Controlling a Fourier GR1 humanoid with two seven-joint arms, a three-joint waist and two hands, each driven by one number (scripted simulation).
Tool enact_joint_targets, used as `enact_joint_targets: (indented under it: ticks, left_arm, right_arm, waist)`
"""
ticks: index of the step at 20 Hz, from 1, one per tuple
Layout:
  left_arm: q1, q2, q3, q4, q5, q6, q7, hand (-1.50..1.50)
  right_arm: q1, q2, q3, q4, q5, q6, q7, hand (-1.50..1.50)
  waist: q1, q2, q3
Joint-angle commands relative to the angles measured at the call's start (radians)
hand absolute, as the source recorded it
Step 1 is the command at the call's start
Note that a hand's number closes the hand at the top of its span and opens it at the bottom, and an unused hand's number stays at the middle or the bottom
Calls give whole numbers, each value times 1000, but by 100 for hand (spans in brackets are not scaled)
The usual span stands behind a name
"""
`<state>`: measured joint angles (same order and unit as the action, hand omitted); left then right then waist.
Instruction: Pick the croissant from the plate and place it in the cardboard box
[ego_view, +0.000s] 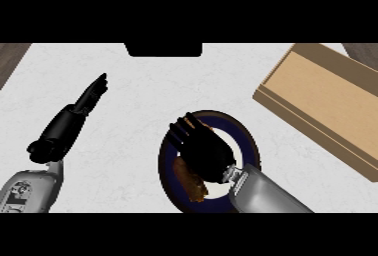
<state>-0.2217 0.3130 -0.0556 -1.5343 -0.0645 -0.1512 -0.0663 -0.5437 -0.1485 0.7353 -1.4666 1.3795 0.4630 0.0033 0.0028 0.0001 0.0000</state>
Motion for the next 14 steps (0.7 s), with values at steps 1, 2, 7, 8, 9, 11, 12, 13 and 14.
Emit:
enact_joint_targets:
  ticks: [1, 2, 7, 8, 9, 11, 12, 13, 14]
  left_arm:
    - [-36, -16, 24, 45, -9, -19, -5, 0]
    - [-29, -3, 46, 36, 2, -46, -8, 0]
    - [-26, -13, 43, 32, -27, -46, -25, 0]
    - [-16, -21, 48, -15, -23, -47, 25, 0]
    - [-6, -12, 61, 53, -26, -56, -53, 0]
    - [-75, -44, 52, 47, -21, -60, 26, 0]
    - [32, -45, 31, -60, -44, -49, 10, 0]
    - [-37, -40, 59, -30, -16, -64, 66, 0]
    - [62, -66, 28, -62, -60, -29, -3, 0]
  right_arm:
    - [-18, 29, -42, 95, 37, -8, -60, -150]
    - [-4, 37, -52, 52, 61, 5, -57, -150]
    - [-9, 116, -62, 204, 153, -107, 2, -150]
    - [-18, 73, -95, 160, 150, -82, -54, -150]
    - [-33, 88, -123, 257, 144, -172, -64, -150]
    - [1, 101, -112, 203, 176, -111, -49, -150]
    - [-9, 91, -145, 229, 156, -133, -95, -150]
    - [13, 76, -147, 245, 158, -167, -118, -150]
    - [-20, 116, -155, 265, 171, -128, -100, -150]
  waist:
    - [-1, 1, 0]
    - [-1, 0, 0]
    - [2, 1, 0]
    - [1, -1, 0]
    - [3, 1, 0]
    - [-2, 0, 0]
    - [3, -1, 0]
    - [0, 0, 0]
    - [3, 0, 0]
